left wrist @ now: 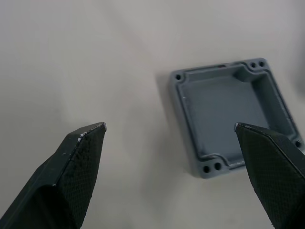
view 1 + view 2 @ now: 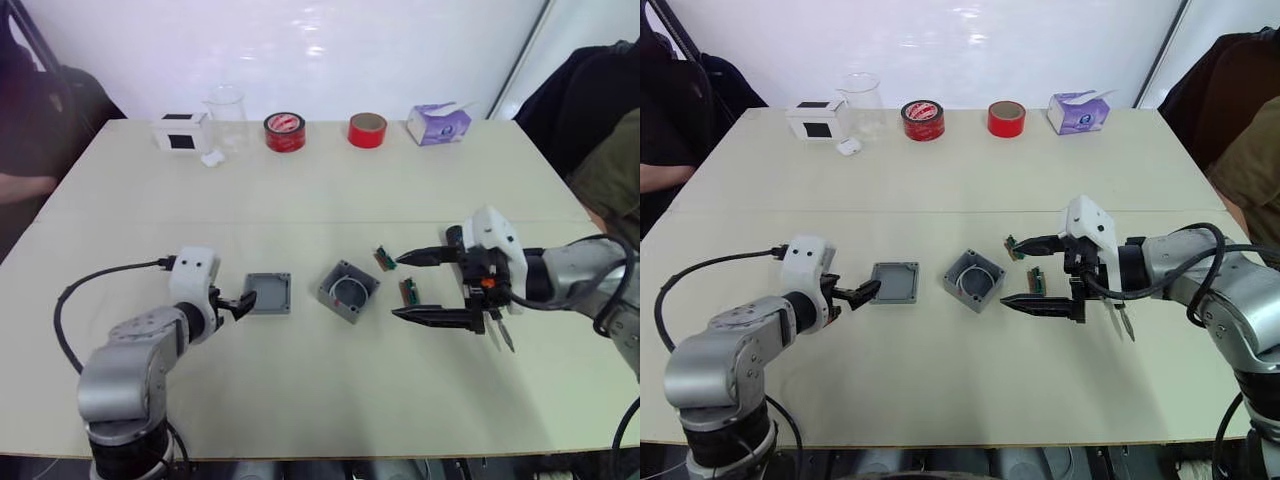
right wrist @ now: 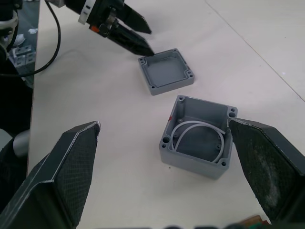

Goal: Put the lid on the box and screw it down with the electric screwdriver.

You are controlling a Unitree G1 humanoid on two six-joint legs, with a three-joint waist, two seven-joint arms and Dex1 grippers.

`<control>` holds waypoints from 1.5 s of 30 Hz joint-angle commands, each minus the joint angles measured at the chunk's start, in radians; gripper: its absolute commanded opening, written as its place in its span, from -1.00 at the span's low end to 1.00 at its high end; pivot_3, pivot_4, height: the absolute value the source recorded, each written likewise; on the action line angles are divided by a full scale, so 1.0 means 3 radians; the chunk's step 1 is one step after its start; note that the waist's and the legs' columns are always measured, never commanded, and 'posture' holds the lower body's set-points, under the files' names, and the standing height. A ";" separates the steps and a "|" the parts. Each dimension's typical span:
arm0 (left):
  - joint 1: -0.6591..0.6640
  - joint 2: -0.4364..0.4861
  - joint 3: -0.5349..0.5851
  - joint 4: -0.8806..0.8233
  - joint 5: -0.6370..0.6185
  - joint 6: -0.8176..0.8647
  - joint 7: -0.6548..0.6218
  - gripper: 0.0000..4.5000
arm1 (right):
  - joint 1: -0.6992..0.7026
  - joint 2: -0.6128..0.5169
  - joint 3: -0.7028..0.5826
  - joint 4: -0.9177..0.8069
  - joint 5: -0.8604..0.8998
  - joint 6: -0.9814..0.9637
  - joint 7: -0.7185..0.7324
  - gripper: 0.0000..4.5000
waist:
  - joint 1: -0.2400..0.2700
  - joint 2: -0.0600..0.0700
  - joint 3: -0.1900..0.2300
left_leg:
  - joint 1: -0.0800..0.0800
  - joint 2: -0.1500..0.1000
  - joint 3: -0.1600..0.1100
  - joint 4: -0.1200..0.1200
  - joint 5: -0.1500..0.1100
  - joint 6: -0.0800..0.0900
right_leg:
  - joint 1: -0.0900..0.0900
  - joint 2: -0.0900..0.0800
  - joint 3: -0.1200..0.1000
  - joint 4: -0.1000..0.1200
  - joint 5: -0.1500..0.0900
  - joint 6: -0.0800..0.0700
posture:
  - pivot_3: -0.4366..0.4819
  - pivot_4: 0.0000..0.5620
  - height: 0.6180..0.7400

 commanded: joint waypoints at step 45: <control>-0.0836 -0.0343 -0.0226 0.1022 -0.1015 -0.2178 0.0068 -0.96 | -0.0323 0.1211 -0.0688 0.0314 0.1600 0.1476 -0.2151 1.00 | -0.0014 0.0008 -0.0002 | -0.0010 -0.0004 0.0009 -0.0009 0.0001 -0.0002 | -0.0014 -0.0009 0.0001 -0.0003 0.0002 -0.0002 | -0.05 -0.47 1.00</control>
